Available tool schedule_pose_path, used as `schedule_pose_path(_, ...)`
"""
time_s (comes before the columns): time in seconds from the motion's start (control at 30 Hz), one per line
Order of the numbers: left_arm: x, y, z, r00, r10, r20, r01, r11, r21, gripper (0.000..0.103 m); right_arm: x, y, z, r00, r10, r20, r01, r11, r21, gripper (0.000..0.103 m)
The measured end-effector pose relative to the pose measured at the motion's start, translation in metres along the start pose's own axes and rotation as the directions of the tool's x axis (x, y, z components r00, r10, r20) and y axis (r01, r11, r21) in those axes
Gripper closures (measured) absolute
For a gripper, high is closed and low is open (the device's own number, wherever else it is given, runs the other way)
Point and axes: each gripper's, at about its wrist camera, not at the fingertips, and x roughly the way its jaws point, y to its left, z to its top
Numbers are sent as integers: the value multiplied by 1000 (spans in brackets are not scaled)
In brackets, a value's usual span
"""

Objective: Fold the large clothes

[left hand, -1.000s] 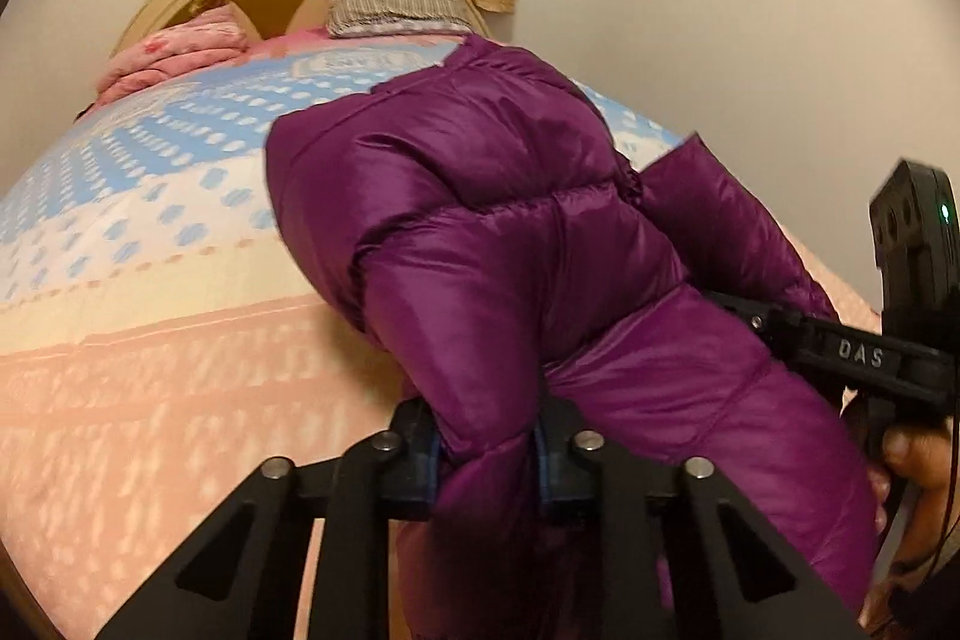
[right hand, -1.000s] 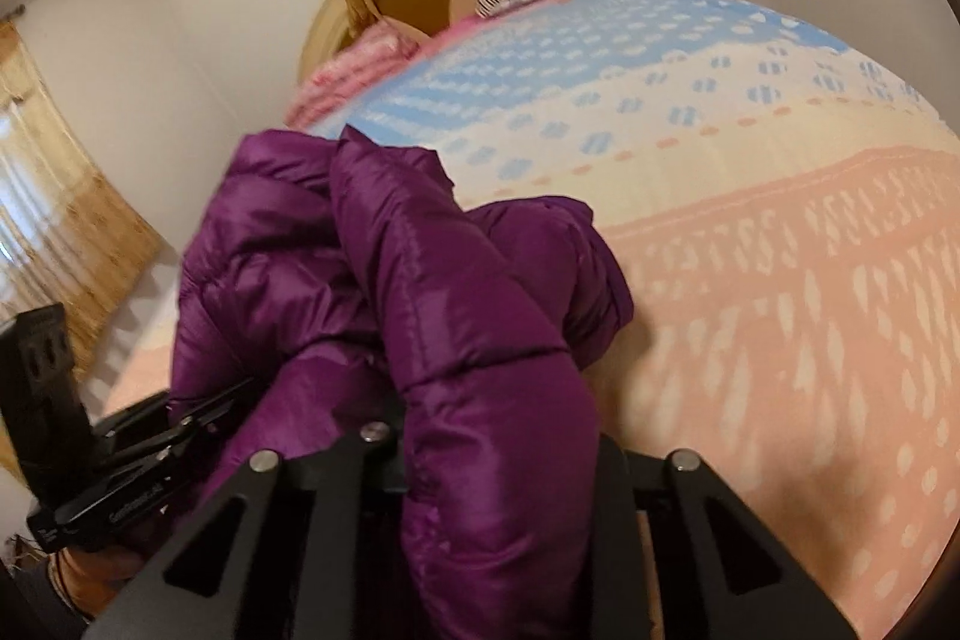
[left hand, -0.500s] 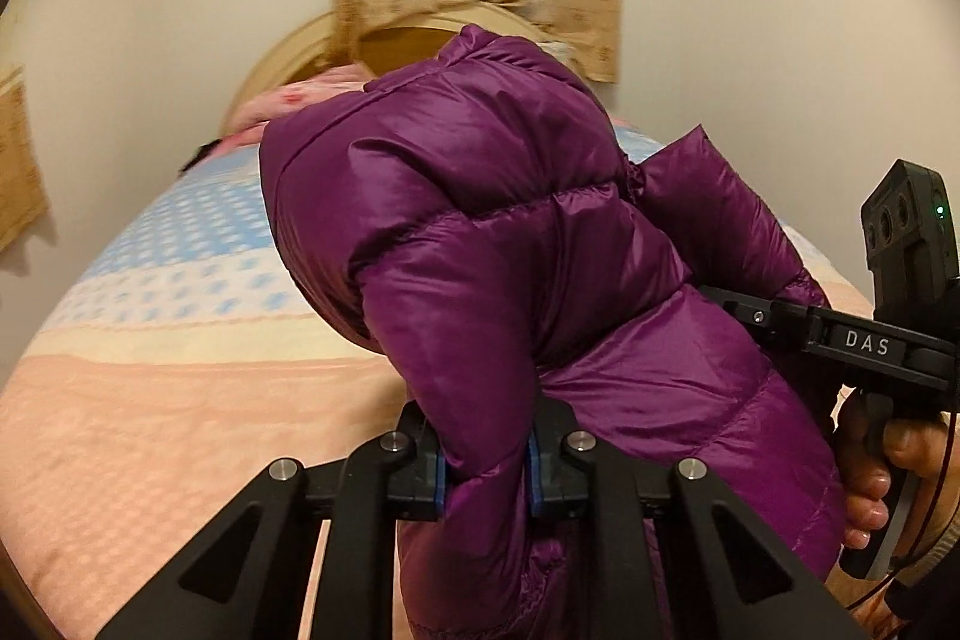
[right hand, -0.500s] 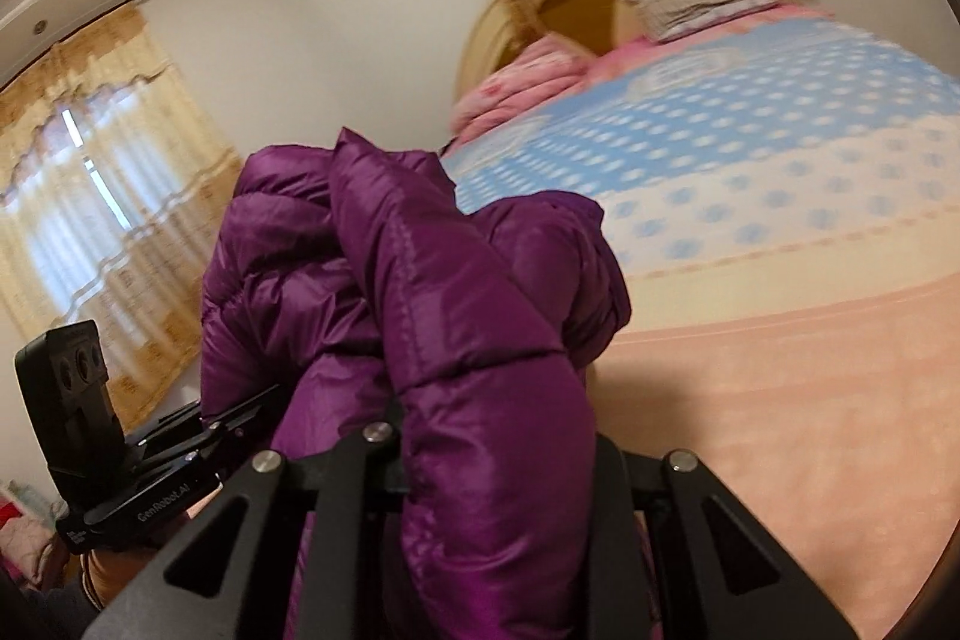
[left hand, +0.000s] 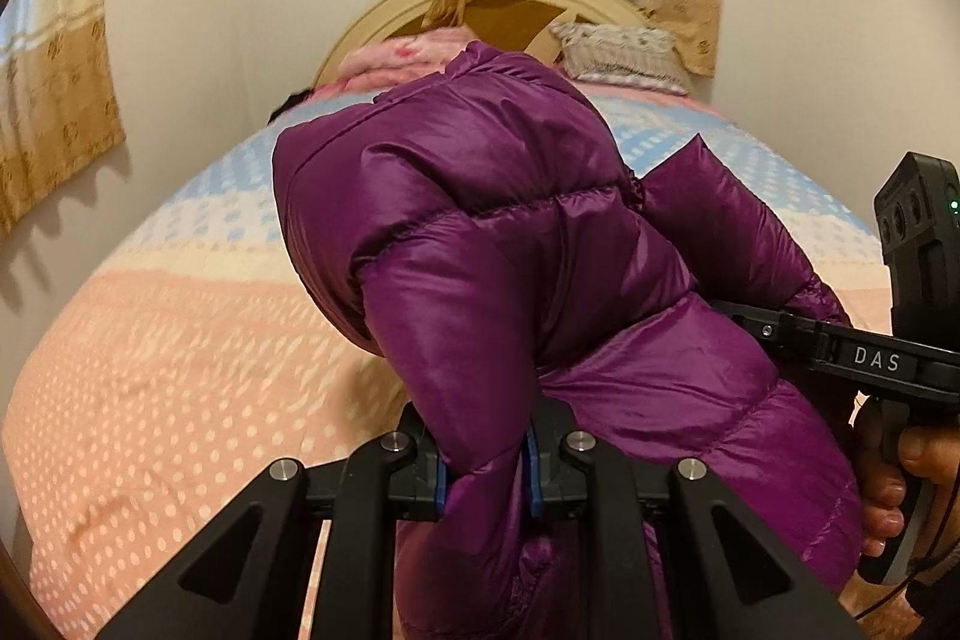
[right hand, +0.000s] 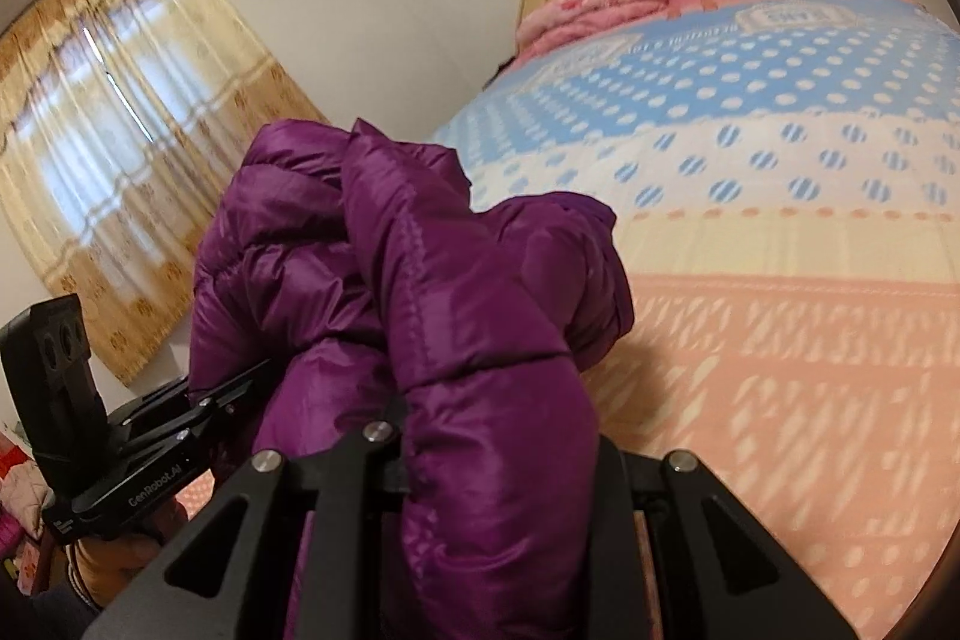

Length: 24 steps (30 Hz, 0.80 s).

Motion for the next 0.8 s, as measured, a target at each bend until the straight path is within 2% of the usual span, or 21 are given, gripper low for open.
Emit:
schedule_pose_path(0.27, 22, 16, -11, 1000, 2, -29, -2, 1000, -17, 85, 24, -8, -13, 998, -22, -58, 23, 1000, 15, 79)
schedule_pose_path(0.33, 23, 18, -18, 999, 11, -32, -12, 1000, -16, 81, 27, -11, -14, 997, -25, -70, 26, 1000, 17, 79)
schedule_pose_path(0.5, 31, 23, -26, 998, 44, -46, -44, 999, -14, 61, 37, -12, -15, 995, -39, -90, 41, 999, 18, 77)
schedule_pose_path(0.57, 33, 25, -30, 998, 53, -47, -54, 998, -22, 53, 42, -12, -14, 994, -59, -95, 61, 998, 10, 73)
schedule_pose_path(0.63, 35, 29, -32, 996, 74, -43, -76, 997, -32, 40, 43, -13, -14, 992, -74, -98, 76, 997, 18, 64)
schedule_pose_path(0.7, 37, 35, -36, 995, 85, -44, -87, 995, -53, 32, 45, -15, -16, 991, -92, -99, 94, 995, 21, 60)
schedule_pose_path(0.8, 39, 42, -39, 996, 75, -48, -79, 993, -90, 26, 48, -14, -18, 987, -120, -106, 121, 993, 6, 58)
